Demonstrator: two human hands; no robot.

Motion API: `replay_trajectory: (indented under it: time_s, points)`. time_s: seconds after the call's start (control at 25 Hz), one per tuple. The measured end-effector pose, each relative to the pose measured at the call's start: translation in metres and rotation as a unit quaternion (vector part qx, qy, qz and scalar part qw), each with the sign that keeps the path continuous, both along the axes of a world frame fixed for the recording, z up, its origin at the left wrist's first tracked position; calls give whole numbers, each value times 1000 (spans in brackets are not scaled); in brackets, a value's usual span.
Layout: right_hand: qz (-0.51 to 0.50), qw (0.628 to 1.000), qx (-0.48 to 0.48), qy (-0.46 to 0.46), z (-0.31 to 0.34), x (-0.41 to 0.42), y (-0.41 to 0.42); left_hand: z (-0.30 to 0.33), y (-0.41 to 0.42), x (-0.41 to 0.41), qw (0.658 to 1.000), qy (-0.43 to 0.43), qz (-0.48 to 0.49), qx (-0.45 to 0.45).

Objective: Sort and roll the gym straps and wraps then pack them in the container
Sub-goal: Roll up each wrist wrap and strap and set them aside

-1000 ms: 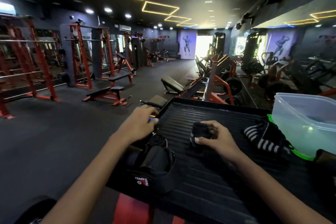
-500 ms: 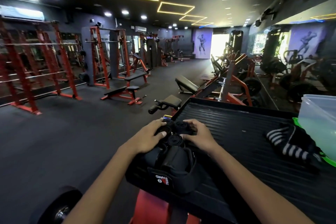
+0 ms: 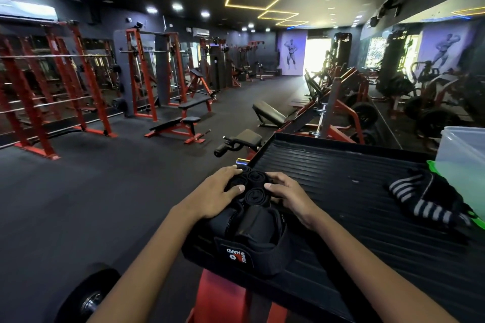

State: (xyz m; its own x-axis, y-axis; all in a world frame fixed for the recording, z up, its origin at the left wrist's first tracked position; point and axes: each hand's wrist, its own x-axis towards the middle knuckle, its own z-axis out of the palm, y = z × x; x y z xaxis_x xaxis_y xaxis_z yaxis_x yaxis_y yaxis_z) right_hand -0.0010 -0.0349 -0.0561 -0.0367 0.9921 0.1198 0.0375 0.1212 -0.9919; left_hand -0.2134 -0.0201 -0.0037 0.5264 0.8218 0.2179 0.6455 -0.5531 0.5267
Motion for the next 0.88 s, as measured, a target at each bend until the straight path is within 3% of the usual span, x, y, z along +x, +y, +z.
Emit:
replay_trajectory:
  time_s: [0.2, 0.44, 0.56, 0.68, 0.88]
  points:
    - [-22, 1000, -14, 18, -1, 4, 3, 1, -2, 0, 1000, -9, -1, 15]
    - [-36, 998, -10, -46, 10, 12, -15, 0, -5, -4, 999, -25, -3, 38]
    - [-43, 992, 12, -120, 17, 28, -30, 9, -9, 4, 994, -21, 3, 112]
    - [-92, 975, 55, -195, 21, 54, -46, 28, -19, 39, 985, -53, -26, 164]
    - [-208, 948, 64, -233, 27, 116, -82, 38, -45, 136, 976, -123, -118, 135]
